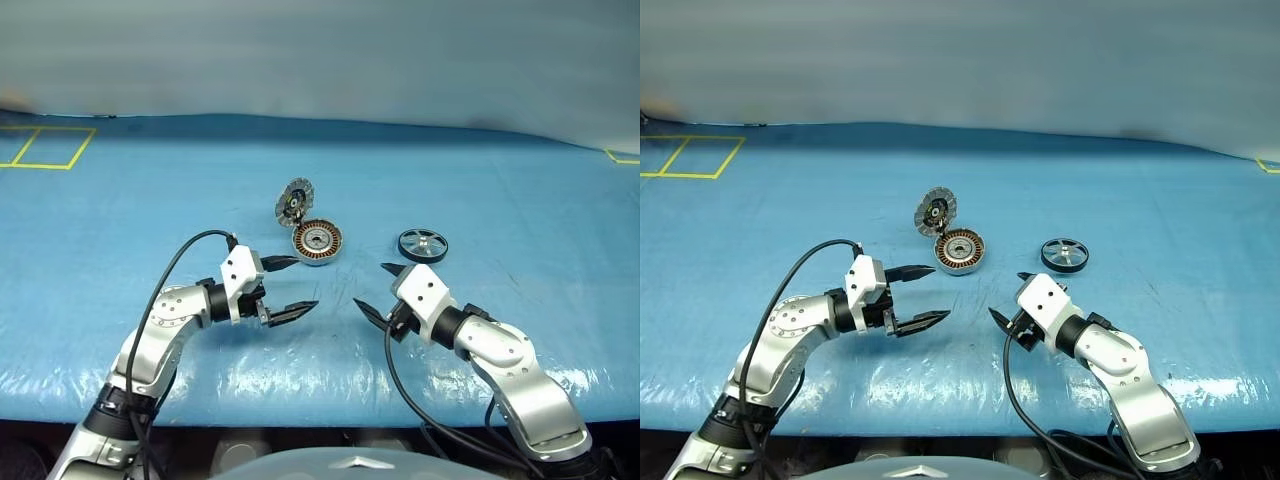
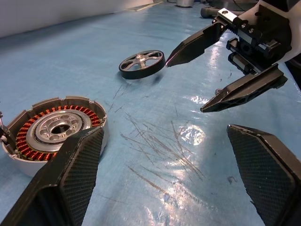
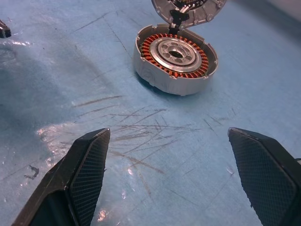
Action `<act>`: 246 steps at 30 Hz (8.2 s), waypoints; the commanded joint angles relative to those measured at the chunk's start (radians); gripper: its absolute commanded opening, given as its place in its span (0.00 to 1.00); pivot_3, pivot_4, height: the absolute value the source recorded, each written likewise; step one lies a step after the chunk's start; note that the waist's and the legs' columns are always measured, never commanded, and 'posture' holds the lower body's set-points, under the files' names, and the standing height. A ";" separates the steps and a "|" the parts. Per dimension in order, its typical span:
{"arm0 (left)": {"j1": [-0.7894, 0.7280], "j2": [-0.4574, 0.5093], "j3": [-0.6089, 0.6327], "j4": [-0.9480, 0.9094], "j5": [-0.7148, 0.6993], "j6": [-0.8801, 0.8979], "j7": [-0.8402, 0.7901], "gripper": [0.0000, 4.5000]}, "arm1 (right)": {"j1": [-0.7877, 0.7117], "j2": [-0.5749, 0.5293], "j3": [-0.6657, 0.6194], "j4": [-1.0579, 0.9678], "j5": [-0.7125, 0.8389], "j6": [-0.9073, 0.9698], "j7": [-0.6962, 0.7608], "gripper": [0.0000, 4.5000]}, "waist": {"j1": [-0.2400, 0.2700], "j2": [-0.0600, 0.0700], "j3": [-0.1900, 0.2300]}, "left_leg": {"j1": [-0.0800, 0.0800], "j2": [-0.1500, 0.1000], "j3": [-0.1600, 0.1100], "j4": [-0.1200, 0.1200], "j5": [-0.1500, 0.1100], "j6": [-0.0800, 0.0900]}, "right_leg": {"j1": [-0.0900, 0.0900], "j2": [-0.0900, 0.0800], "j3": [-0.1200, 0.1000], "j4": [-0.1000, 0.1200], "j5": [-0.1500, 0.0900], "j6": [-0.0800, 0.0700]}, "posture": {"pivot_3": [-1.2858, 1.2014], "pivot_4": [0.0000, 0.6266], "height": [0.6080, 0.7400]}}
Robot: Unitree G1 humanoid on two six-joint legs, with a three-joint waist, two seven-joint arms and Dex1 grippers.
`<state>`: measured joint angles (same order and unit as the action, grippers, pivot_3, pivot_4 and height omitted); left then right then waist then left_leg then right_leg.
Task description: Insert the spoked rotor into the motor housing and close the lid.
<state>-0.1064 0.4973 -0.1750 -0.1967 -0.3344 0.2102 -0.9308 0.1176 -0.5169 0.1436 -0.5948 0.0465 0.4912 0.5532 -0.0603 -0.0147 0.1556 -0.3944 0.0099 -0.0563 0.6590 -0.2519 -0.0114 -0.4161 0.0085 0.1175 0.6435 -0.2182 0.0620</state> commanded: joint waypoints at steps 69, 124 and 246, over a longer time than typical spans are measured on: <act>0.154 0.011 0.071 -0.112 0.059 -0.041 0.145 1.00 | -0.916 0.080 0.477 0.956 -0.455 -0.440 0.466 0.53 | -0.006 0.001 0.002 | 0.002 0.000 -0.001 0.002 -0.001 0.001 | 0.002 -0.002 -0.003 0.002 0.006 0.001 | 0.52 0.24 1.00; 0.129 -0.021 0.040 -0.098 0.065 -0.016 0.149 1.00 | -0.815 0.059 0.457 0.834 -0.420 -0.327 0.566 0.45 | 0.001 0.002 0.001 | 0.003 0.000 -0.002 0.002 0.000 0.000 | 0.004 -0.002 -0.004 0.001 0.003 0.001 | 0.52 0.24 1.00; -0.055 -0.119 -0.208 0.109 0.119 -0.152 -0.076 1.00 | 0.401 0.160 -0.320 0.080 0.146 0.010 -0.159 0.14 | 0.025 0.001 -0.002 | 0.004 0.000 0.000 0.002 -0.006 0.001 | 0.002 -0.018 -0.023 0.000 -0.003 0.002 | 0.52 0.24 1.00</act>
<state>-0.1632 0.3787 -0.3937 -0.0695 -0.2149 0.0612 -1.0084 0.5075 -0.3477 -0.1675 -0.5206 0.1983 0.4859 0.4056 -0.0356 -0.0139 0.1537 -0.3908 0.0100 -0.0563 0.6608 -0.2582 -0.0108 -0.4138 -0.0093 0.0945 0.6438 -0.2215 0.0640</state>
